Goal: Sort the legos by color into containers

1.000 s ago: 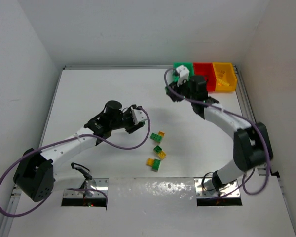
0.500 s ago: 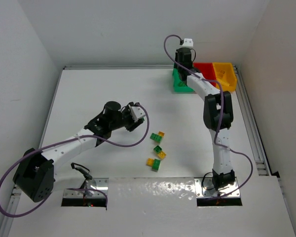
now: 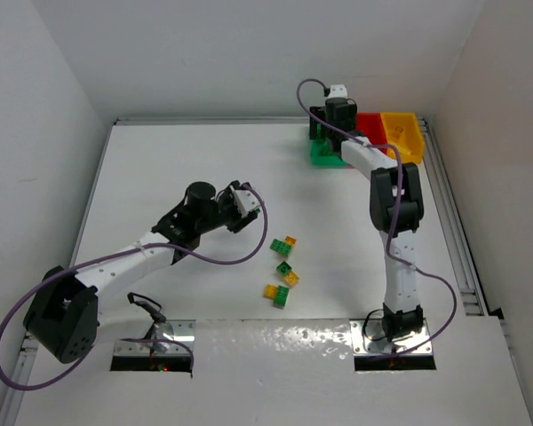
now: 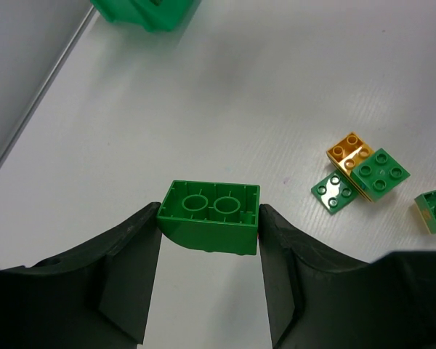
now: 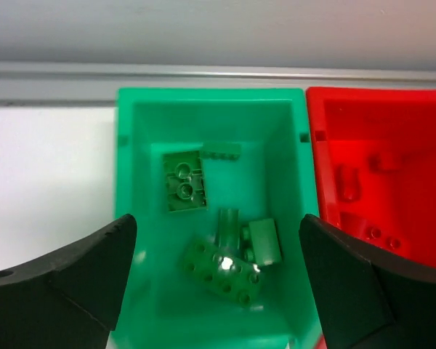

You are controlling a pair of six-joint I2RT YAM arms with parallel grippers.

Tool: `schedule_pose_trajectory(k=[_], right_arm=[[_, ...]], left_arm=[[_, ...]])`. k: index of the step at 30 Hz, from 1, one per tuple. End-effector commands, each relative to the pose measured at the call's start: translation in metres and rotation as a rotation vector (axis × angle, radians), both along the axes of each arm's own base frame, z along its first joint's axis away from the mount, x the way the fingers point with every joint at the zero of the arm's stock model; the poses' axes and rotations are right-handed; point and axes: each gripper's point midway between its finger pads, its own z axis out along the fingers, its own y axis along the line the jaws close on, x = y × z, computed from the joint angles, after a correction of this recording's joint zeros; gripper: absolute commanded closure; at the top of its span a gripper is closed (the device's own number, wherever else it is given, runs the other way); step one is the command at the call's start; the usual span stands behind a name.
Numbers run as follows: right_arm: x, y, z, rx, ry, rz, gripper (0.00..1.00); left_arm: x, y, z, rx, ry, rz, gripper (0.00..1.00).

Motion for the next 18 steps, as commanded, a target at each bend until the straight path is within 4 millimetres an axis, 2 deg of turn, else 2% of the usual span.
schedule_pose_trajectory(k=[1,2,3,4,5,6,7,8,9,10,11,12,13,15,18], right_arm=[[-0.013,0.015,0.087,0.025,-0.117,0.117,0.09],[-0.021,0.02,0.093,0.034,-0.11,0.153,0.11],[-0.039,0.04,0.121,0.074,-0.128,0.286,0.13],[-0.06,0.05,0.106,0.095,-0.073,0.374,0.15],[-0.078,0.065,0.111,0.124,-0.066,0.482,0.15],[-0.115,0.096,0.147,0.184,-0.11,0.706,0.15],[-0.149,0.107,0.122,0.24,-0.04,0.807,0.14],[-0.173,0.117,0.126,0.282,-0.042,0.898,0.14],[-0.21,0.136,0.163,0.352,-0.129,1.074,0.14],[-0.239,0.141,0.141,0.423,-0.081,1.123,0.14],[-0.25,0.149,0.16,0.491,-0.145,1.155,0.16],[-0.271,0.158,0.169,0.518,-0.166,1.199,0.17],[-0.287,0.162,0.155,0.558,-0.124,1.211,0.17],[-0.305,0.176,0.152,0.599,-0.086,1.24,0.17],[-0.318,0.187,0.147,0.642,-0.044,1.25,0.17]], left_arm=[[0.009,-0.004,0.022,-0.036,-0.093,-0.02,1.0],[0.009,-0.005,0.025,-0.039,-0.103,-0.026,1.0],[0.011,-0.006,0.03,-0.05,-0.127,-0.031,1.0],[0.011,-0.006,0.032,-0.058,-0.139,-0.031,1.0],[0.01,-0.006,0.036,-0.064,-0.158,-0.036,1.0],[0.011,-0.008,0.043,-0.076,-0.192,-0.042,1.0],[0.01,-0.007,0.042,-0.076,-0.203,-0.047,1.0],[0.008,-0.009,0.047,-0.083,-0.221,-0.062,1.0],[0.007,-0.01,0.05,-0.085,-0.24,-0.075,1.0],[0.006,-0.011,0.053,-0.09,-0.251,-0.085,1.0],[0.002,-0.014,0.057,-0.103,-0.26,-0.11,1.0],[0.0,-0.017,0.061,-0.108,-0.275,-0.131,1.0],[-0.003,-0.02,0.063,-0.107,-0.283,-0.157,1.0],[-0.011,-0.027,0.069,-0.12,-0.309,-0.221,1.0],[-0.016,-0.034,0.077,-0.144,-0.33,-0.259,1.0]])
